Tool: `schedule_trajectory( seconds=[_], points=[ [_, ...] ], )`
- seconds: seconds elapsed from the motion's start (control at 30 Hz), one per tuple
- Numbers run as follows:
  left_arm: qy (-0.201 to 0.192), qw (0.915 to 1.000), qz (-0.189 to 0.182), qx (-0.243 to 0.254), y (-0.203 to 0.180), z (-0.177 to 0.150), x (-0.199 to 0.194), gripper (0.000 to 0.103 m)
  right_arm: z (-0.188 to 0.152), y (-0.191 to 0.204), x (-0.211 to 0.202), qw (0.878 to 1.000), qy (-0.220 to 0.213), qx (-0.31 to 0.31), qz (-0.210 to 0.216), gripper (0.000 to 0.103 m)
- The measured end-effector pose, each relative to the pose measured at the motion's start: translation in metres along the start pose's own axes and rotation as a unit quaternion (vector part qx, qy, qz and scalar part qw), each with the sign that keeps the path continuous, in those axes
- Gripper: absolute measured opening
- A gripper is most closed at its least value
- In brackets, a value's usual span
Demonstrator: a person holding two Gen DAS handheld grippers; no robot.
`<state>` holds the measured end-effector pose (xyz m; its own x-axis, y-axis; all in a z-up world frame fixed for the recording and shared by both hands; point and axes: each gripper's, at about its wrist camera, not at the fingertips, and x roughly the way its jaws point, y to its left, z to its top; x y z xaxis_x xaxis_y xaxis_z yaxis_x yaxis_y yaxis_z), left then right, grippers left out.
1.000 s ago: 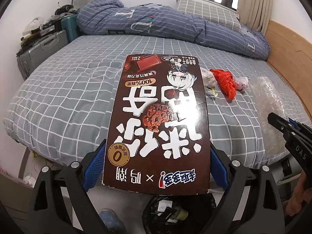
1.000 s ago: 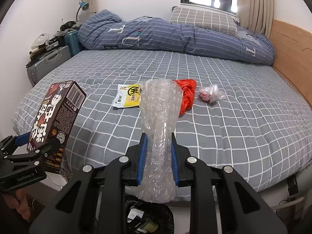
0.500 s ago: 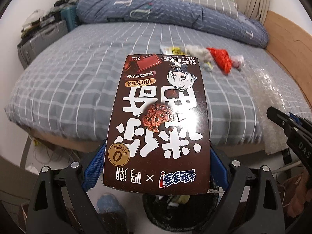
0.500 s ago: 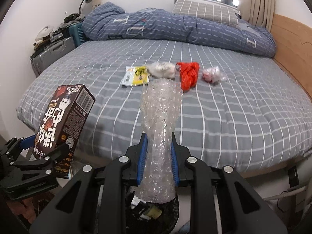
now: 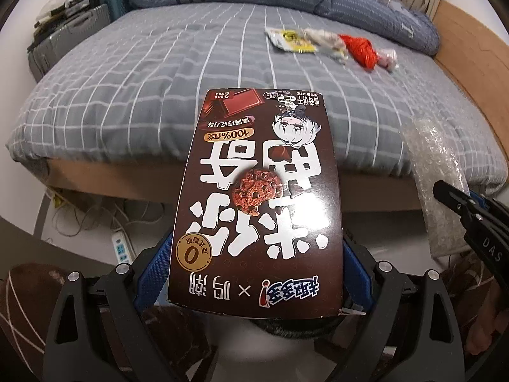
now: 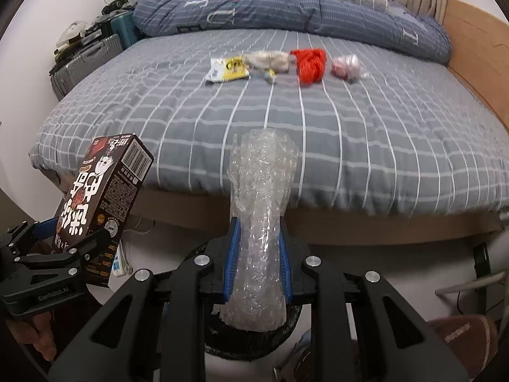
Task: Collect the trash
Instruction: 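Lift and carry the brown box and bubble wrap in both tools over the bin, then open the right tool over the bin while the left tool drops the brown box in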
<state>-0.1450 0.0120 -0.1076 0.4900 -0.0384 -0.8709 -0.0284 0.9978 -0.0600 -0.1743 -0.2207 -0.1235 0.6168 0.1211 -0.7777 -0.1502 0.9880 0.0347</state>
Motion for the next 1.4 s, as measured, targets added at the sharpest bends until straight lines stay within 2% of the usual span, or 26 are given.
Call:
schedule_trajectory(
  seconds=[0.23, 0.67, 0.8, 1.1, 1.17, 1.27, 1.4],
  points=[
    [0.025, 0.9996, 0.005, 0.013, 0.0, -0.018, 0.021, 0.089, -0.018, 0.005, 0.011, 1.0, 0.026, -0.007, -0.008, 0.022],
    [0.07, 0.9975, 0.008, 0.008, 0.01, -0.029, 0.069, 0.089, -0.029, 0.022, 0.067, 0.995, 0.098, -0.024, 0.011, 0.023],
    [0.074, 0.9972, 0.012, 0.001, 0.02, -0.031, 0.073, 0.089, -0.029, 0.029, 0.077, 0.994, 0.104, -0.029, 0.014, 0.028],
    [0.075, 0.9969, 0.015, -0.015, 0.03, -0.029, 0.076, 0.089, -0.027, 0.035, 0.088, 0.994, 0.102, -0.034, 0.013, 0.056],
    [0.076, 0.997, 0.013, -0.011, 0.026, -0.028, 0.077, 0.089, -0.027, 0.031, 0.091, 0.994, 0.103, -0.031, 0.009, 0.065],
    [0.079, 0.9968, 0.014, -0.001, 0.016, -0.025, 0.081, 0.089, -0.028, 0.018, 0.091, 0.995, 0.098, -0.022, -0.009, 0.077],
    [0.092, 0.9956, 0.006, 0.014, 0.001, -0.028, 0.088, 0.089, -0.028, -0.01, 0.09, 0.995, 0.095, 0.0, -0.034, 0.085]
  ],
)
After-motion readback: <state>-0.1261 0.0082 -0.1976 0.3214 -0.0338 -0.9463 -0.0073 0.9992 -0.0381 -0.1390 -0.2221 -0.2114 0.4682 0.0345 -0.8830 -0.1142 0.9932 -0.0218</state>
